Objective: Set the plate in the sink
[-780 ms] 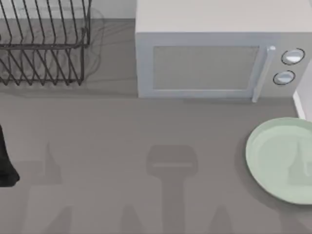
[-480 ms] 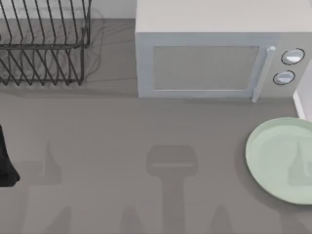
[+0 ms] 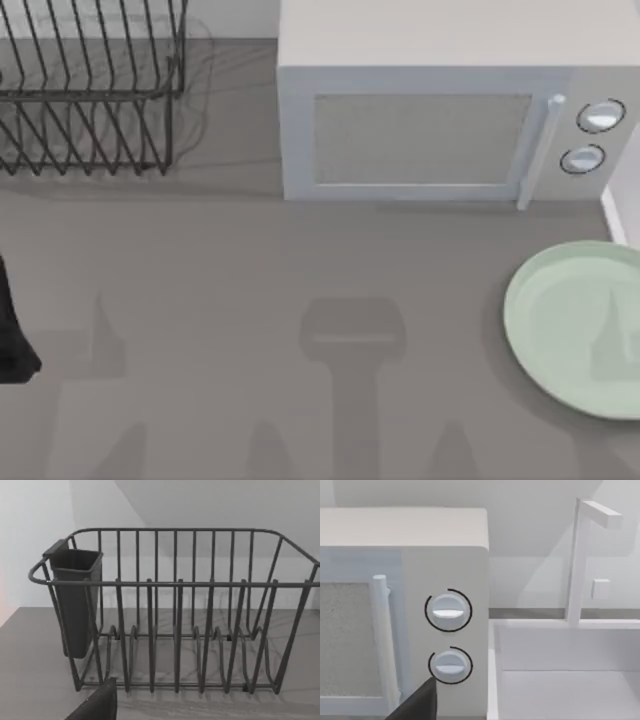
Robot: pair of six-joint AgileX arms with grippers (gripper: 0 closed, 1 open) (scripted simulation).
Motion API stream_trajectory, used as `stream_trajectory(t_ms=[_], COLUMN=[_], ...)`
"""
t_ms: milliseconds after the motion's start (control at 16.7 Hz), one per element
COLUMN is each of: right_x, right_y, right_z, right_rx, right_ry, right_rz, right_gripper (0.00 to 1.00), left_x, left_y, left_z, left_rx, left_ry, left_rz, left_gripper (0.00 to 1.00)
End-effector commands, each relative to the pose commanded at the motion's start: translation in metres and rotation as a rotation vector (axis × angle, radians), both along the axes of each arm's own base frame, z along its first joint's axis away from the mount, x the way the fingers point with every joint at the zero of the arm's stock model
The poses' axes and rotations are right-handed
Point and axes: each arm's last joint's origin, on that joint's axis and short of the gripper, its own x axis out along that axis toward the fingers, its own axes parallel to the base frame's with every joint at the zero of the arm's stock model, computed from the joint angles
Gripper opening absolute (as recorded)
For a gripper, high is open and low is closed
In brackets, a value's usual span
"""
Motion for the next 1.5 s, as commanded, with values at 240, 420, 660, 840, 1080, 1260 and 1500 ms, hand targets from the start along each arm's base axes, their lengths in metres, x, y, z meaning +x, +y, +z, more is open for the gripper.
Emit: stream_trajectory(t_ms=[240,420,660,840,1080,1260,1500], right_x=[0.000,0.000,0.000,0.001,0.010,0.032,0.081], right_y=[0.000,0.000,0.000,0.002,0.009,0.020,0.046], right_z=[0.000,0.000,0.000,0.010,0.040,0.067,0.090], right_rx=[0.000,0.000,0.000,0.018,0.070,0.109,0.133], right_ry=[0.000,0.000,0.000,0.051,0.243,0.463,0.808], right_rz=[0.000,0.000,0.000,0.018,0.068,0.105,0.126], right_gripper=[1.00,1.00,1.00,1.00,1.00,1.00,1.00], left_x=[0.000,0.000,0.000,0.000,0.000,0.000,0.000], left_y=[0.000,0.000,0.000,0.000,0.000,0.000,0.000], left_z=[0.000,0.000,0.000,0.000,0.000,0.000,0.000], left_rx=[0.000,0.000,0.000,0.000,0.000,0.000,0.000], left_ry=[0.000,0.000,0.000,0.000,0.000,0.000,0.000], left_rz=[0.000,0.000,0.000,0.000,0.000,0.000,0.000], left_gripper=[1.00,1.00,1.00,1.00,1.00,1.00,1.00])
